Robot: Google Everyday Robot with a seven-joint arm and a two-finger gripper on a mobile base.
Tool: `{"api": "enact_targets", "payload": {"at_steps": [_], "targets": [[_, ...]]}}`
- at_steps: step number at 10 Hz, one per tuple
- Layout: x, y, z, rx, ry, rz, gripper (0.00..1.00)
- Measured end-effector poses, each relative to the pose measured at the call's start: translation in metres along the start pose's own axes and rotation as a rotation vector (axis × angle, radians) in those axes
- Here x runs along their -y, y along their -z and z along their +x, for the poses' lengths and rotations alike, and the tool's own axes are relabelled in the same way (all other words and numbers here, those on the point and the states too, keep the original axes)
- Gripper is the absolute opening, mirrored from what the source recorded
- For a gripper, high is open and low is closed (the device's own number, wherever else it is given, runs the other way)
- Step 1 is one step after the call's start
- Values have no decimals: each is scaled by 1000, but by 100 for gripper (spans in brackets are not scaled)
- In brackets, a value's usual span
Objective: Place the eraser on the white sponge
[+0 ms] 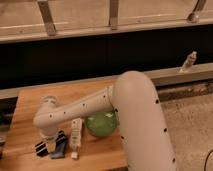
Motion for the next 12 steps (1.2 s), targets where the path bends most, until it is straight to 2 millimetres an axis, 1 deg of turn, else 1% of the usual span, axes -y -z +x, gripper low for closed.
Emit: {"api": "enact_targets", "payload": {"at_steps": [2, 4, 5, 7, 9, 11, 12], "targets": [[-5, 2, 3, -11, 9, -7, 0], [-5, 3, 3, -12, 9, -10, 0], [-5, 3, 3, -11, 8, -10, 2], [-5, 3, 3, -10, 8, -10, 18], [-4, 3, 3, -9, 6, -10, 31], [-1, 5, 0, -10, 22, -10, 50], [7, 8, -5, -10, 40, -2, 60]]}}
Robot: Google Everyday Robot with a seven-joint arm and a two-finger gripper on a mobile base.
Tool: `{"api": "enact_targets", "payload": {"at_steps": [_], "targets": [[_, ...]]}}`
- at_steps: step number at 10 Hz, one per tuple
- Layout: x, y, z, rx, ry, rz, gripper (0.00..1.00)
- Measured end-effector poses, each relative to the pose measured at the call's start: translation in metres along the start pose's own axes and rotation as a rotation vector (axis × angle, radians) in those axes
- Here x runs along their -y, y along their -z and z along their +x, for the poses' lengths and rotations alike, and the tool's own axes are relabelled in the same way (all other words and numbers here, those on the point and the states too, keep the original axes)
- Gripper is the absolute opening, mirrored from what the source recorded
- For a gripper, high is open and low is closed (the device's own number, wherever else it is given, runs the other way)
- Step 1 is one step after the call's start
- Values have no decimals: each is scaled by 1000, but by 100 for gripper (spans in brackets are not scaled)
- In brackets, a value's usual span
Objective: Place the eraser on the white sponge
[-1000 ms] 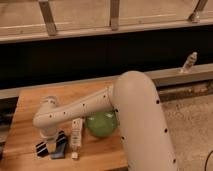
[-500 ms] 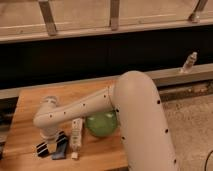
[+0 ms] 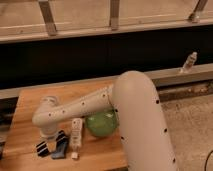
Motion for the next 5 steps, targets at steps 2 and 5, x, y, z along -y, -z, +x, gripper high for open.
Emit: {"api": "enact_targets", "payload": {"at_steps": [2, 5], "targets": [[8, 8, -8, 16, 10, 31, 78], [9, 20, -8, 25, 12, 63, 80]]}}
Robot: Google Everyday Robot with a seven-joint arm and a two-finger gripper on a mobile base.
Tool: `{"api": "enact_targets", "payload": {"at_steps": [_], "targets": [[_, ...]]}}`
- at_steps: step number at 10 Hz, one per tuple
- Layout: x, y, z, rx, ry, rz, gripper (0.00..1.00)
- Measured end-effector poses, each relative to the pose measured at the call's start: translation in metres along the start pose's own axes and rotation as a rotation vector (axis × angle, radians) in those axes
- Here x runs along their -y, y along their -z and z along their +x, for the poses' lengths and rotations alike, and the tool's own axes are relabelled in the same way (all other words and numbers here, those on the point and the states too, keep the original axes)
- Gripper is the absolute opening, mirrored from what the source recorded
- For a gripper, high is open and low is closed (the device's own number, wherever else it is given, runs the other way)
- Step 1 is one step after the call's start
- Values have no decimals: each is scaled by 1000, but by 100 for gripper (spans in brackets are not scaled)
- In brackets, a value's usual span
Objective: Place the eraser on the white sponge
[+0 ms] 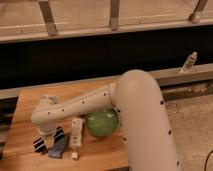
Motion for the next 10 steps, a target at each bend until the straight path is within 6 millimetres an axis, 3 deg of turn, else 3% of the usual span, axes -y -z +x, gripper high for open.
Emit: {"api": "enact_targets", "payload": {"at_steps": [6, 10], "targets": [[-14, 23, 14, -6, -44, 64, 80], [-18, 94, 28, -149, -180, 177, 80]]}}
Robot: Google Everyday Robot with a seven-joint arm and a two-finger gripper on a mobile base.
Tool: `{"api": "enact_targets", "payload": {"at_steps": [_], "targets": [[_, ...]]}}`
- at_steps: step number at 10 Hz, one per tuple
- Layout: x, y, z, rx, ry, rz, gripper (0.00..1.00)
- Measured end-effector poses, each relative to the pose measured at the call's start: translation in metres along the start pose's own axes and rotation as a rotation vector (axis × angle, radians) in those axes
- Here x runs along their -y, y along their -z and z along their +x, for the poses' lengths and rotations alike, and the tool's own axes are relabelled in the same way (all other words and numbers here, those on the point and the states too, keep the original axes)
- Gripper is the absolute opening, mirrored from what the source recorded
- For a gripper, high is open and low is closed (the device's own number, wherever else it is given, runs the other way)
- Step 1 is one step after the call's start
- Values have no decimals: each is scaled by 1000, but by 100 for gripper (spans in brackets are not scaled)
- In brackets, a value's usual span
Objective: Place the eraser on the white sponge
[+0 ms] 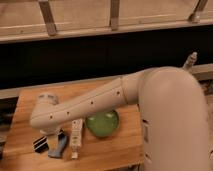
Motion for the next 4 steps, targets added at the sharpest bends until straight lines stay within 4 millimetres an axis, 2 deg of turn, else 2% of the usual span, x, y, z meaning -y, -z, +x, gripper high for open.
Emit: {"api": "enact_targets", "payload": {"at_steps": [1, 4], "targets": [[1, 17, 9, -106, -125, 34, 80], [8, 54, 29, -284, -365, 150, 80]]}}
